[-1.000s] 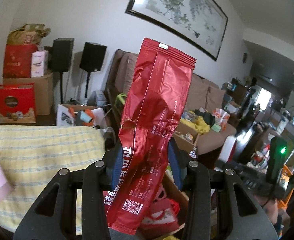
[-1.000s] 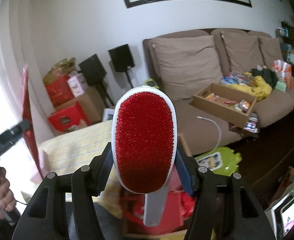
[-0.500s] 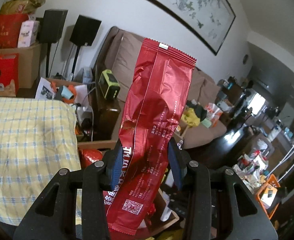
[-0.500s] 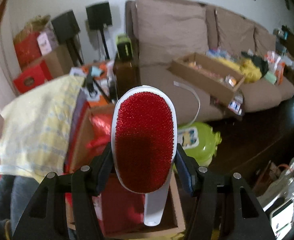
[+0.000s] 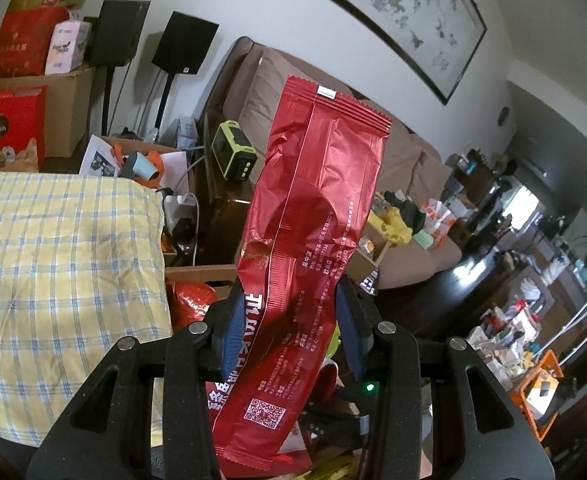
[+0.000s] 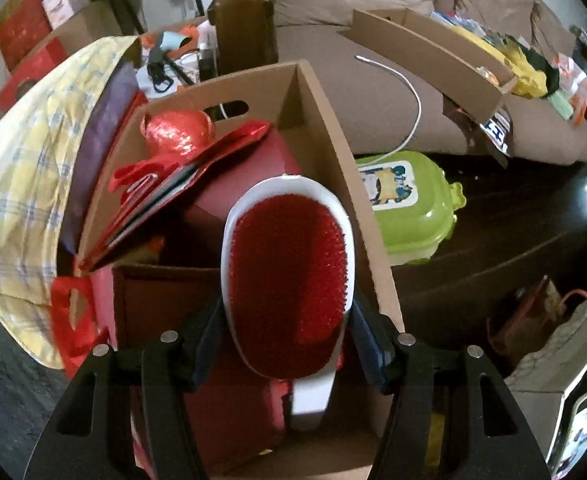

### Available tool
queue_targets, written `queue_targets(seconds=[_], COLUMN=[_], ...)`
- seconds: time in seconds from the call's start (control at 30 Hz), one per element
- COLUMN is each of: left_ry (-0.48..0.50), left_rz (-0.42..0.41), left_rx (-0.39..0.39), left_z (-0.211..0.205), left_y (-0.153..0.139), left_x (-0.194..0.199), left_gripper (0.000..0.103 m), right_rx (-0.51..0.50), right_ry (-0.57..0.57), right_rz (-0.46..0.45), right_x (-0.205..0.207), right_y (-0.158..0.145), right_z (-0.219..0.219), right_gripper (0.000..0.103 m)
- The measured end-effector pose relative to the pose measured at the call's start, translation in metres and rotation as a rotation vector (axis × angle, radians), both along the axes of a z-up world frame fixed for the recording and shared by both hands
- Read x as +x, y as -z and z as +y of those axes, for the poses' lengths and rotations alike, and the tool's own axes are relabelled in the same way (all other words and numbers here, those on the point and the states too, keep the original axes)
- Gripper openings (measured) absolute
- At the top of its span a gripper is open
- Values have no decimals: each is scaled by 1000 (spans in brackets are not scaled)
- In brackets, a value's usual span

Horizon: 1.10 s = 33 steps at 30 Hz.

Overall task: Organize objects
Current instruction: 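Lower the lint brush into the box and open the right gripper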

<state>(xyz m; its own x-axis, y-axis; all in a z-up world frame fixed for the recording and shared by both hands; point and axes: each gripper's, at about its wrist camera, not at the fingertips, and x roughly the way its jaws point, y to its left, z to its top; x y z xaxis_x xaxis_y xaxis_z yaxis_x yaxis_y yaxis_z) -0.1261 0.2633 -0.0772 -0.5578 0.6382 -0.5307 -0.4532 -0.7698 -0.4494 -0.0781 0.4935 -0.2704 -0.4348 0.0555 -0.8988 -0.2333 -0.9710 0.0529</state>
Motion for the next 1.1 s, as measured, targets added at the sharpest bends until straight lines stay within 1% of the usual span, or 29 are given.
queue_targets(seconds=[0.03,0.07,0.1,0.2,0.3,0.33,0.4,0.47,0.53,0.6,0.67,0.83,0.9,1.0,1.1], left_ry=[1,1,2,9,9,22,57,57,69,92,136,184,219,275,298], left_rz=[-4,-6,-6,3,17,7,-16,1,18,28,32,61,64,29,41], left_rx=[-7,-12,-18,-39,-65,-78,-109,-140,-170,-203,-241,-313,-367,-446,-577], left_z=[2,3,4,9,13,16,22,25,29,35,43,57,66,82,103], left_y=[2,3,4,7,7,9,13,13,13,13,15,17,23,38,55], left_x=[0,0,0,2,3,2,-1,0,3,5,9,17,15,2,-14], left_gripper=[39,39,39,39,39,39,39,39,39,39,39,39,40,40,40], right_rx=[-9,-13,-10,-12,-100,-129,-157,-168,-179,-184,-184,-167,-172,-177,-181], right_ry=[6,10,13,34,75,91,116,131,144,150,149,133,132,131,135], right_rz=[10,29,50,118,211,246,301,341,350,336,319,291,293,299,304], right_x=[1,3,5,10,16,18,21,24,23,23,22,19,20,20,22], right_y=[-1,-4,-6,-16,-30,-36,-45,-53,-54,-53,-50,-42,-42,-42,-42], right_z=[2,4,5,13,25,28,33,36,39,41,41,38,38,39,40], right_gripper=[69,78,80,80,81,81,81,82,82,82,82,82,82,82,82])
